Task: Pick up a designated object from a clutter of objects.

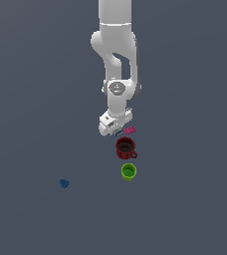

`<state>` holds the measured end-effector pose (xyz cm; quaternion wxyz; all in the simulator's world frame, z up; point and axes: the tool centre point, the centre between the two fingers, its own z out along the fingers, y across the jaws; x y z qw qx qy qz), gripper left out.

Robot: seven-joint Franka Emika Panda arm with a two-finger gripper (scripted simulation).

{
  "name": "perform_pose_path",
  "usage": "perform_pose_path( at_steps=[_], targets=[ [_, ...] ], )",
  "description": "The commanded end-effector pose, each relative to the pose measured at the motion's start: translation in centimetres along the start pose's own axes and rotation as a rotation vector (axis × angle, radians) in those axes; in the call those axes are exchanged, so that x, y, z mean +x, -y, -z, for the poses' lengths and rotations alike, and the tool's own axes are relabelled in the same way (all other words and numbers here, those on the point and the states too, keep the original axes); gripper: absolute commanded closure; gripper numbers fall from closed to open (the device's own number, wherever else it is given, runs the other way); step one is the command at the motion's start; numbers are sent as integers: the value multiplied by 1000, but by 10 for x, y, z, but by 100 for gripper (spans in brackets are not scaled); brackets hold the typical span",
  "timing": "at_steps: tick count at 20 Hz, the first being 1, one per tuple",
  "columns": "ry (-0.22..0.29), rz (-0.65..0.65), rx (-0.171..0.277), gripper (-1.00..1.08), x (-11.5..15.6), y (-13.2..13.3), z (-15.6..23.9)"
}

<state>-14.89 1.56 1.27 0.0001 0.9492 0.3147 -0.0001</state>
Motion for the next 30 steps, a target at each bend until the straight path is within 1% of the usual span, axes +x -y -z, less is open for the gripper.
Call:
perform_pose_path(
  at_steps=[1,8,14,20,30],
  targets=[
    [0,1,0,108,0,0,0],
    [0,1,0,108,4,-2,9],
    [0,1,0,108,13,-7,31],
    [0,1,0,108,28,-15,66],
    [0,1,0,108,61,-32,143]
  ],
)
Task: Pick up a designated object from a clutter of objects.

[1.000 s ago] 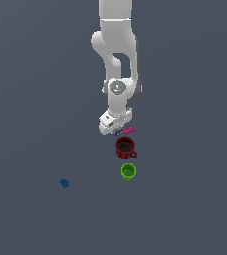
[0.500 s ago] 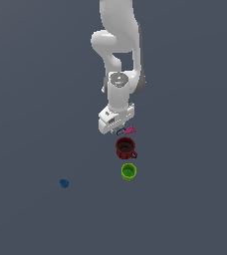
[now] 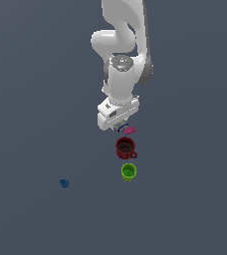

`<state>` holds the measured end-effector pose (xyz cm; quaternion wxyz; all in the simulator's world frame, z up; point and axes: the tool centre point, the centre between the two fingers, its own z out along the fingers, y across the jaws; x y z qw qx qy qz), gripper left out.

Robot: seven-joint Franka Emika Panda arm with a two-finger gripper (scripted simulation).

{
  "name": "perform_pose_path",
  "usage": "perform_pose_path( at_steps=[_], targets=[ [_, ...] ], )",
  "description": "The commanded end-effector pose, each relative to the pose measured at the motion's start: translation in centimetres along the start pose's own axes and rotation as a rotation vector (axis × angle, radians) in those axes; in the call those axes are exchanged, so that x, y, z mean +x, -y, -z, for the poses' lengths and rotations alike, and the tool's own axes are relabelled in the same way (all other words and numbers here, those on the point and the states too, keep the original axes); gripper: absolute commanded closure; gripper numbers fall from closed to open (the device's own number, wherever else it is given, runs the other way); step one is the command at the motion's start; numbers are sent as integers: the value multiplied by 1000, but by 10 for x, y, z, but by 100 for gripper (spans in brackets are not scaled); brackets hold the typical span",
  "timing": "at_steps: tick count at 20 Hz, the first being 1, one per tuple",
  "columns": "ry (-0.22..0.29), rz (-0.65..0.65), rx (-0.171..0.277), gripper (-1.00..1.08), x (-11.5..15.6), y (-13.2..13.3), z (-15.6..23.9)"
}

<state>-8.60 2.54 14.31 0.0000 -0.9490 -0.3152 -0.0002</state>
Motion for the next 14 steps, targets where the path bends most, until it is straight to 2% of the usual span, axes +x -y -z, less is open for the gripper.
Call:
perform_pose_path(
  at_steps=[1,14],
  targets=[
    [0,0,0,108,9,-4,21],
    [0,0,0,108,58,-32,131]
  ],
)
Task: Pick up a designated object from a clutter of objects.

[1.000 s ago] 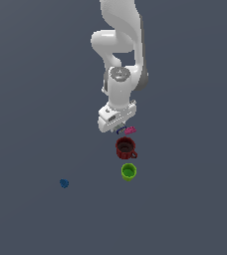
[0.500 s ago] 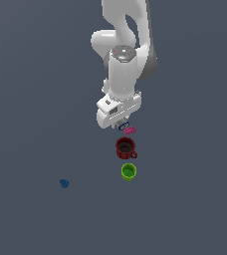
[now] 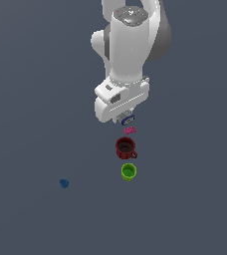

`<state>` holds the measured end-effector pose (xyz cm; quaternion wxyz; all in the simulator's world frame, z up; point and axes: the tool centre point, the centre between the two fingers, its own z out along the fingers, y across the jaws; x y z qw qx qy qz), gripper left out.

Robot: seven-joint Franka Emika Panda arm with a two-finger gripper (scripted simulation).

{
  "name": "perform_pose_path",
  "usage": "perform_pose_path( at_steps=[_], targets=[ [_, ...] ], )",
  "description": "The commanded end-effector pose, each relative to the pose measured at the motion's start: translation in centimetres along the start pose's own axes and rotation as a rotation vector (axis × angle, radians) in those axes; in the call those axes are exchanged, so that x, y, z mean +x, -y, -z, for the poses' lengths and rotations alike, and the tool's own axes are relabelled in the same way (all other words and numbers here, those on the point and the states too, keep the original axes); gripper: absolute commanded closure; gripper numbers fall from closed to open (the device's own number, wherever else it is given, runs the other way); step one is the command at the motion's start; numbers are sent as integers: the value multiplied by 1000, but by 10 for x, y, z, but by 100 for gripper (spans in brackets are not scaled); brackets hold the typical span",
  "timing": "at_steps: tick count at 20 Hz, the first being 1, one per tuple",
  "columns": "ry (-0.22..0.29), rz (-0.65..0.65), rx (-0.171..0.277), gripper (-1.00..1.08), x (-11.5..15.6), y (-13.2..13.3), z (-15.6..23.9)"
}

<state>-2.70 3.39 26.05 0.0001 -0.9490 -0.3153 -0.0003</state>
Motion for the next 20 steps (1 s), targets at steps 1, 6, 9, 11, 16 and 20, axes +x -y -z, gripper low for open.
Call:
perform_pose_path(
  at_steps=[1,6,9,11,16,20],
  targets=[
    [0,0,0,108,10,-5,22],
    [0,0,0,108,28,-15,60],
    [0,0,0,108,38,-21,80],
    [0,0,0,108,45,-25,93],
    [0,0,0,108,58,-32,120],
    [0,0,0,108,66,-37,135]
  ],
)
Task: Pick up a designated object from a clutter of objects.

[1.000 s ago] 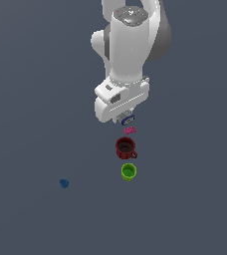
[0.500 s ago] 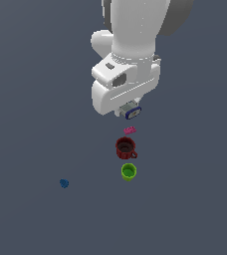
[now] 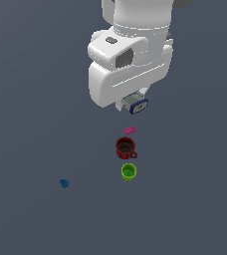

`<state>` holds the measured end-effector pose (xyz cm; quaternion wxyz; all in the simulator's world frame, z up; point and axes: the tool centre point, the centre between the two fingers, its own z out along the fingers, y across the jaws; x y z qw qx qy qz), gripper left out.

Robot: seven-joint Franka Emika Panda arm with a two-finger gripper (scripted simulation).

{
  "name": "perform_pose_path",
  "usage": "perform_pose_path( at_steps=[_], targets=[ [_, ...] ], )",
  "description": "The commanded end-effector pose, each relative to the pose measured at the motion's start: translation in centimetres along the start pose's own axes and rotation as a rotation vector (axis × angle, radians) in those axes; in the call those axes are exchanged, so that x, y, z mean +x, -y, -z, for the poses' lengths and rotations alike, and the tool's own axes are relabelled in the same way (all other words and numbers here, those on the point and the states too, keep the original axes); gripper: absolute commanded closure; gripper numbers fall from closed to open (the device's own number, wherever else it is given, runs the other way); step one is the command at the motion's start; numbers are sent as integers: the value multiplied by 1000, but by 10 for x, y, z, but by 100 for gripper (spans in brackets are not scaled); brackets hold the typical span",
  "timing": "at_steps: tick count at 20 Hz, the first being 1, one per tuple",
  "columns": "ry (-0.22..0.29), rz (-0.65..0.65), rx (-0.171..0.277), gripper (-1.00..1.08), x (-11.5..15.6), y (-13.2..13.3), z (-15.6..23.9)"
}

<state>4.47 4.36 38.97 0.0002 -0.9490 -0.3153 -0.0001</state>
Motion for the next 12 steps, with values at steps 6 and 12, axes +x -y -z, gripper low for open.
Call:
perform_pose_path(
  at_steps=[6,12],
  targets=[
    [0,0,0,108,10,-6,19],
    [0,0,0,108,13,-7,23]
  ],
)
